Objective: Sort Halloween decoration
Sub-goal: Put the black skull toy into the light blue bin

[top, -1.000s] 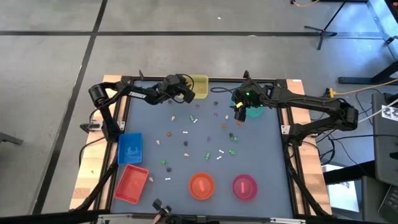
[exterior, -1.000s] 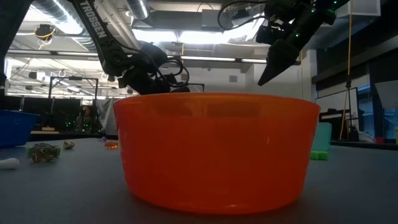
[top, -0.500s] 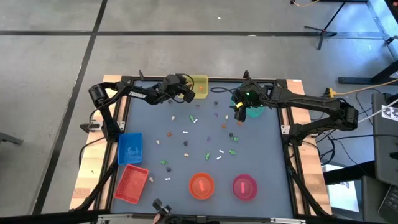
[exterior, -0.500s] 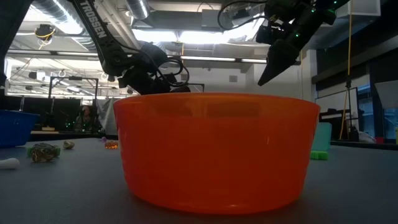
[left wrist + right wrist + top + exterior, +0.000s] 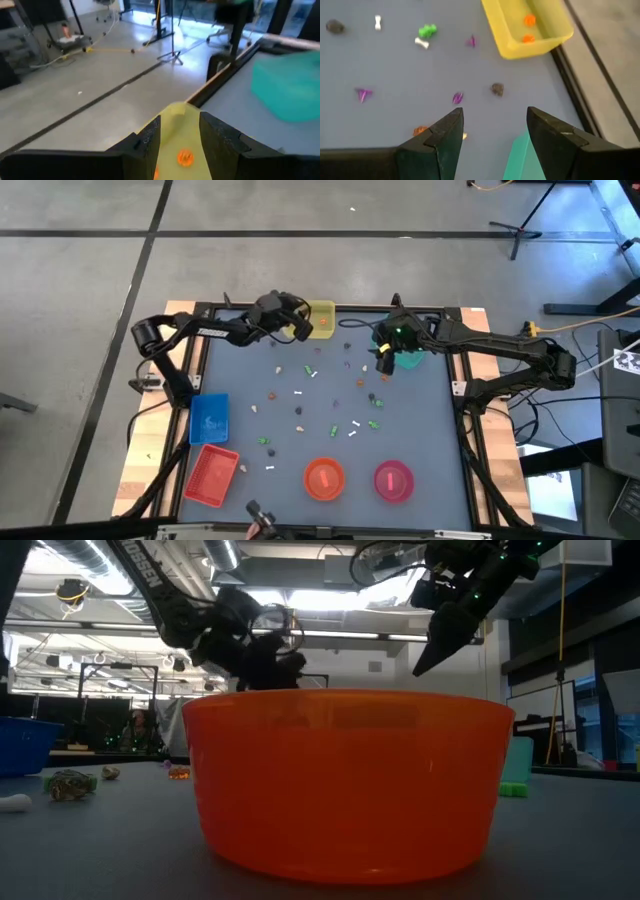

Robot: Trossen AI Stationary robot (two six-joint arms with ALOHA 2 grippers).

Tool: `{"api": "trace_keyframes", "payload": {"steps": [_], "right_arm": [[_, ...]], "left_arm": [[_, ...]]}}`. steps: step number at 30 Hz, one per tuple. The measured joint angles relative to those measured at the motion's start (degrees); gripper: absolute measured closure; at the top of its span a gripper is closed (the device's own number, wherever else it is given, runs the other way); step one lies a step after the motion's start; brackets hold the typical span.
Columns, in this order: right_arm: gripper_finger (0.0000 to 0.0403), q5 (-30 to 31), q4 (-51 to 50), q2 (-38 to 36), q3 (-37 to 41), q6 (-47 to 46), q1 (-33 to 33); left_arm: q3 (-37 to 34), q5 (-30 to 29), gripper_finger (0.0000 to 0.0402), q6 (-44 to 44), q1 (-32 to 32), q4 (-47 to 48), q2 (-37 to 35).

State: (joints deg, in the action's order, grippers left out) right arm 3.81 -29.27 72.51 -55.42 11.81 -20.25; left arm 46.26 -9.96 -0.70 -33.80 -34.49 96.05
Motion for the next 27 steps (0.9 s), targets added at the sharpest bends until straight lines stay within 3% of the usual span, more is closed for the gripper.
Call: {"api": "trace_keyframes", "payload": {"steps": [9, 19, 27], "right_arm": [[0.0185, 0.0, 10.63, 2.09, 0.0, 0.0, -0.02], [0.0185, -1.57, 19.41, 10.73, 0.0, 0.63, -2.78], [0.0185, -6.72, 20.63, 17.71, 0.0, 2.49, -8.54]], "left_arm": [[0.0, 6.49, 0.0282, 2.83, -0.02, 5.15, -10.0], [0.0, 6.69, 0.0282, 2.83, 0.59, 21.92, -21.66], [0.0, 6.69, 0.0282, 2.76, 2.28, 32.35, -24.98]]}}
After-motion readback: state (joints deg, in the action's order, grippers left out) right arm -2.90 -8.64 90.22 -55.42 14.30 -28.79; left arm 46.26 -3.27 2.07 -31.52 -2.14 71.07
